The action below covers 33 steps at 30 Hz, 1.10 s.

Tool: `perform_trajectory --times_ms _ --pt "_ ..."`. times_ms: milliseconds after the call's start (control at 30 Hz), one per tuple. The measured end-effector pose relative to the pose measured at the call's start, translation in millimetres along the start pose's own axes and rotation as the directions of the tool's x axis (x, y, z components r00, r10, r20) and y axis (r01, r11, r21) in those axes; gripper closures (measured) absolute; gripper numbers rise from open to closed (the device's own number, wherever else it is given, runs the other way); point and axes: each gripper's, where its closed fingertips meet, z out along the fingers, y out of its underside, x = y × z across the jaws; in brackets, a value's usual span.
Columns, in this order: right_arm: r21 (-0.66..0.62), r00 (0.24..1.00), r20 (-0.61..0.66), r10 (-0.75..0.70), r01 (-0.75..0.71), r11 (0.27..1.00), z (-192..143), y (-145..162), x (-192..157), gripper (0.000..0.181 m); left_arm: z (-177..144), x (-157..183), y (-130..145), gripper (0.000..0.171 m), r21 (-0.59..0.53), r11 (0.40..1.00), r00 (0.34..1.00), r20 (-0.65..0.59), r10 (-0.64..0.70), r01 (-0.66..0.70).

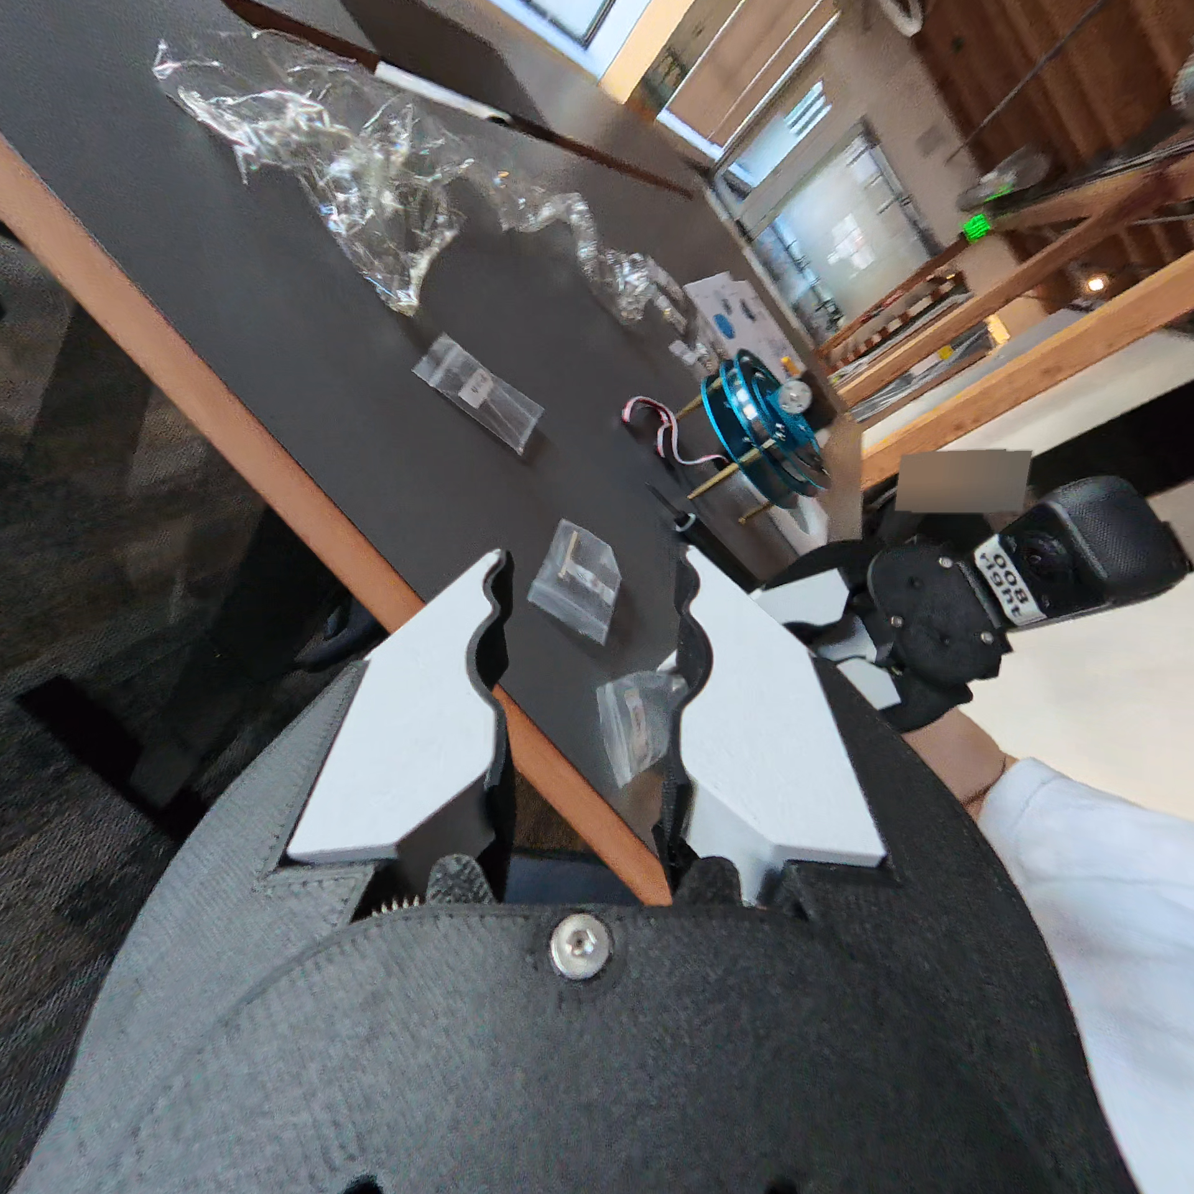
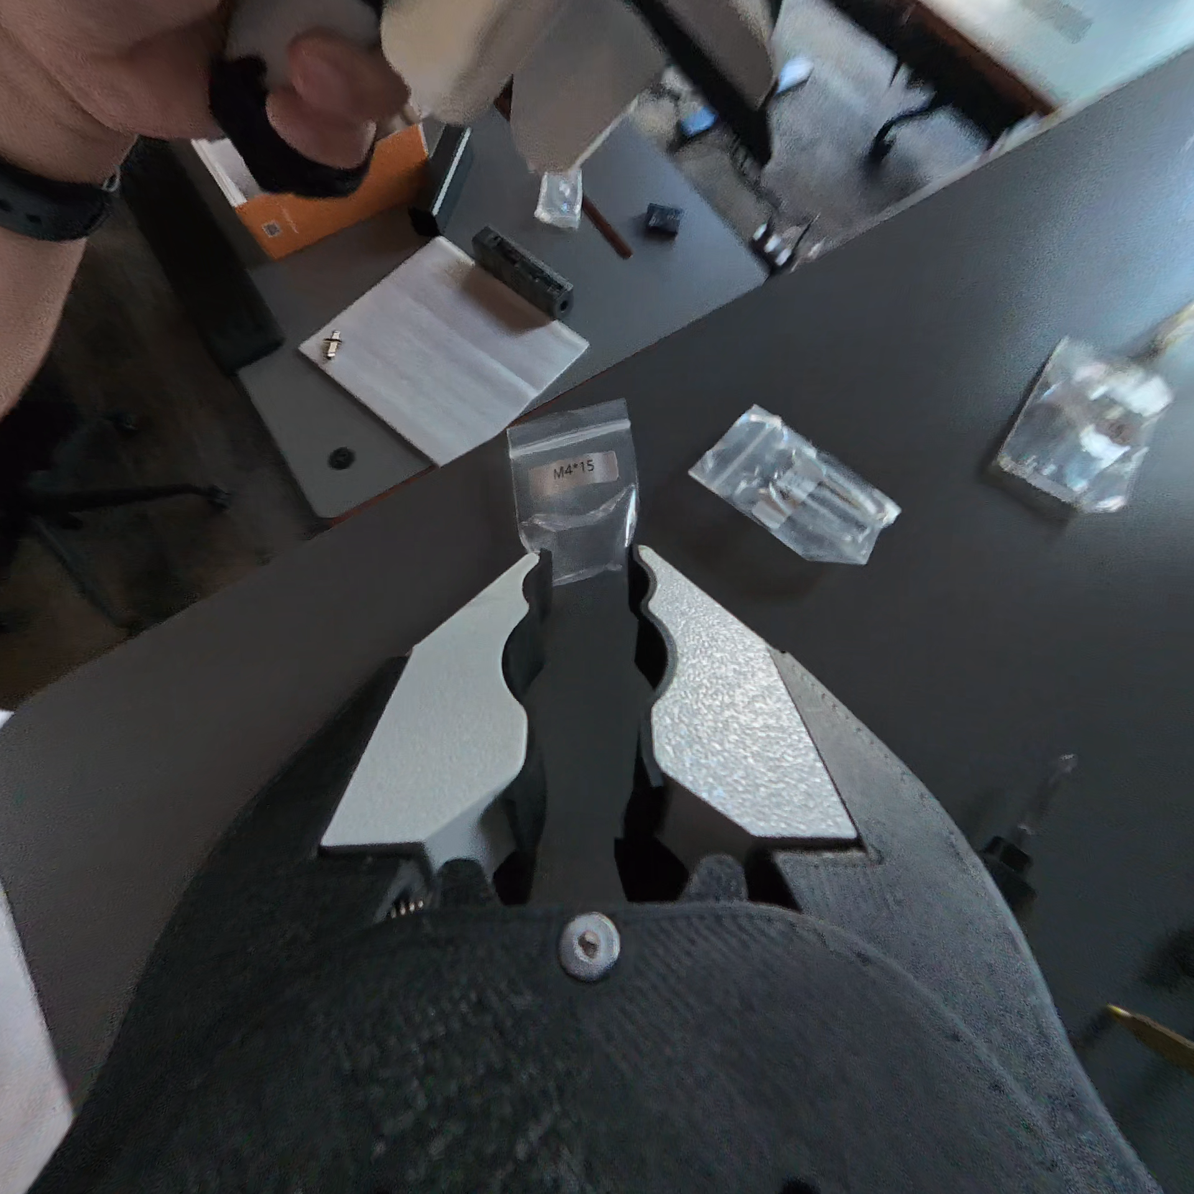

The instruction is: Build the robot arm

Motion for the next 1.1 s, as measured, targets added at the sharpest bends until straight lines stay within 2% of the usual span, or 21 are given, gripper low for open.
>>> perform_trajectory --times_ms 100,233,367,400,433,500,567,600,700,767,833,900,967,1033,1100 --pt "0.141 0.972 -0.174 -0.156 0.181 0.973 -19 -17 -4 0.161 -15 18 21 0.118 0.063 0.997 0.993 -0.105 0.047 -0.040" --pt "0.272 0.923 -0.340 -0.181 0.281 0.920 -49 -33 -14 0.165 -26 58 33 0.123 0.188 0.980 0.941 -0.316 0.119 -0.061" --pt "0.310 0.908 -0.382 -0.173 0.303 0.901 -58 -42 -19 0.165 -6 74 56 0.128 0.050 0.991 0.923 -0.360 0.136 -0.127" --pt "0.305 0.904 -0.387 -0.180 0.310 0.901 -58 -42 -19 0.165 -3 80 61 0.143 0.010 0.991 0.910 -0.395 0.128 -0.134" --pt "0.294 0.903 -0.388 -0.186 0.313 0.903 -58 -41 -19 0.164 0 84 64 0.171 -0.017 0.990 0.902 -0.413 0.122 -0.142" --pt "0.297 0.928 -0.321 -0.188 0.287 0.911 -57 -36 -25 0.152 4 85 66 0.171 -0.038 0.984 0.906 -0.396 0.147 -0.176" --pt "0.347 0.978 -0.168 -0.125 0.177 0.921 -61 -34 -37 0.132 0 101 71 0.171 -0.061 0.964 0.867 -0.453 0.206 -0.261" --pt "0.372 0.993 -0.092 -0.076 0.105 0.922 -66 -33 -40 0.131 -1 105 74 0.171 -0.081 0.949 0.856 -0.461 0.235 -0.305" --pt "0.383 0.988 0.151 0.014 -0.071 0.921 -77 -32 -51 0.146 4 114 83 0.171 -0.167 0.866 0.814 -0.459 0.354 -0.471" --pt "0.344 0.975 0.211 0.068 -0.139 0.929 -78 -24 -48 0.163 8 124 88 0.171 -0.210 0.814 0.779 -0.490 0.393 -0.542" --pt "0.316 0.961 0.258 0.100 -0.182 0.931 -81 -16 -48 0.165 14 129 90 0.171 -0.255 0.779 0.764 -0.510 0.394 -0.572" --pt "0.311 0.949 0.278 0.146 -0.233 0.921 -86 -8 -44 0.167 23 125 84 0.171 -0.291 0.759 0.770 -0.496 0.401 -0.583" --pt "0.289 0.945 0.256 0.203 -0.275 0.917 -89 8 -33 0.181 35 123 66 0.171 -0.309 0.754 0.775 -0.494 0.394 -0.580" --pt "0.330 0.951 0.208 0.230 -0.289 0.899 -97 17 -21 0.181 59 107 29 0.171 -0.338 0.736 0.793 -0.424 0.438 -0.587" --pt "0.442 0.967 0.128 0.219 -0.253 0.860 -110 17 -9 0.164 95 66 -12 0.171 -0.465 0.652 0.800 -0.301 0.520 -0.599"
